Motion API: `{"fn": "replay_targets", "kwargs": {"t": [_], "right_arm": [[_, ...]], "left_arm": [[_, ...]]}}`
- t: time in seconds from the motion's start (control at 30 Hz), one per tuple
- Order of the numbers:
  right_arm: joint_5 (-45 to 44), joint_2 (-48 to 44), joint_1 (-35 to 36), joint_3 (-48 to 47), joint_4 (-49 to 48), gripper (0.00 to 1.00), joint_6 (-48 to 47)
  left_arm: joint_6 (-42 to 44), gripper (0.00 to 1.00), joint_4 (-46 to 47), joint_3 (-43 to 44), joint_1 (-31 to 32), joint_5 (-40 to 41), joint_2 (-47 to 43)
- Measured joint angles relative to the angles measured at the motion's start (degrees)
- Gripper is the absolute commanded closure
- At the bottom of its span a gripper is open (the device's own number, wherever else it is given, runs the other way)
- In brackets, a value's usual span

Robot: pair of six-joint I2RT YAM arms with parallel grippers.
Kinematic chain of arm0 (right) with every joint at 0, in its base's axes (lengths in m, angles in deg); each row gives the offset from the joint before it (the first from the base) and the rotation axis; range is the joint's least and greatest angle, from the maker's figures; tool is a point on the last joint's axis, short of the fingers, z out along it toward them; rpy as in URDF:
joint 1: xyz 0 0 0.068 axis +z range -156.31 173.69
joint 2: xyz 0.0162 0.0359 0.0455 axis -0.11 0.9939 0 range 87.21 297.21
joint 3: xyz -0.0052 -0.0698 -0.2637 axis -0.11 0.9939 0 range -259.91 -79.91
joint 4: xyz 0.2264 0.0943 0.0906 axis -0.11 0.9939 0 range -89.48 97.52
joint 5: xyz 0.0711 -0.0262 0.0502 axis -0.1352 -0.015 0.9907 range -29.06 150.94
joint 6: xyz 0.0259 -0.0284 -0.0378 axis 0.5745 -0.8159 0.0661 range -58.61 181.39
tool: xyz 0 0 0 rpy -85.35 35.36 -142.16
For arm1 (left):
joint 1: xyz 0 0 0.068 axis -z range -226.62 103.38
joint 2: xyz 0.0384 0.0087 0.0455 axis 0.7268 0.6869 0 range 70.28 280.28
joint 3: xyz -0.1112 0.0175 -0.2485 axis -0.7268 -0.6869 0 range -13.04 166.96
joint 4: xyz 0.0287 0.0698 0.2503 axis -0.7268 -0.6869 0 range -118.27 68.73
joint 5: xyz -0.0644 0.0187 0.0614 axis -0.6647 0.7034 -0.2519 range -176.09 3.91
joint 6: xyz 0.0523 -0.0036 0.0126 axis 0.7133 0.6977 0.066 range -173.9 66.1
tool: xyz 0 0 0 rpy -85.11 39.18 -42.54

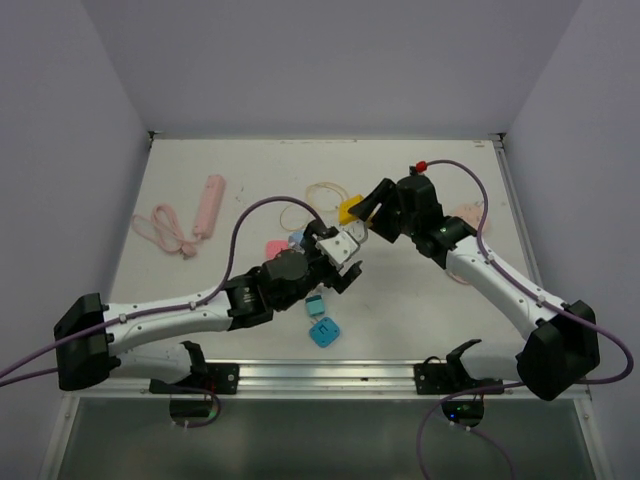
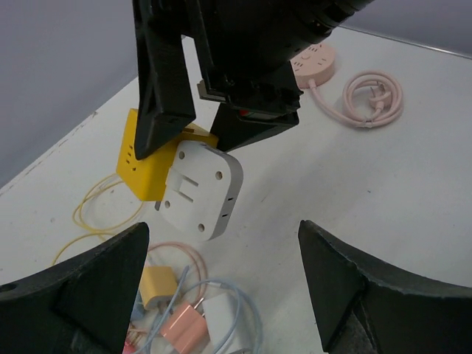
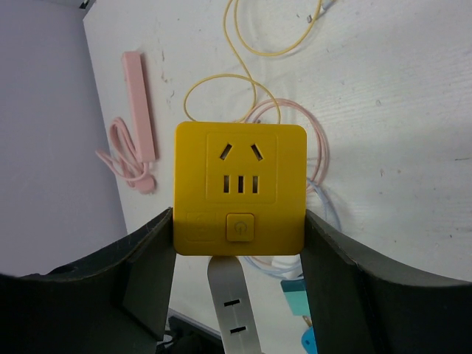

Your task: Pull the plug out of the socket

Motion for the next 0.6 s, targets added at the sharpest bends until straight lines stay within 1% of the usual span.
{"fn": "replay_targets", "kwargs": {"t": [0.1, 0.17, 0.27, 0.43, 0.6], "right_arm": [[0.5, -0.07, 0.0, 0.0, 0.42, 1.0, 1.14], [0.74, -0.17, 0.0, 0.0, 0.83, 1.0, 1.64], [1.14, -0.63, 0.0, 0.0, 1.42, 1.0, 1.95], [2.01, -2.14, 0.02, 0.07, 1.64, 1.0, 2.36], [2.54, -3.02, 0.02, 0.42, 1.38, 1.0, 3.23]], "left_arm": [[4.52, 0.16, 2.93, -0.02, 2.97, 3.39, 2.82], [7.21, 0.19, 4.52, -0.04, 4.42, 4.9, 4.42], [12.13, 0.21, 7.74, -0.66, 6.1, 8.0, 6.21], [19.74, 0.26, 13.84, -1.27, 6.84, 13.51, 9.25], [24.44, 0.3, 17.4, -1.27, 6.95, 16.5, 12.52]]}}
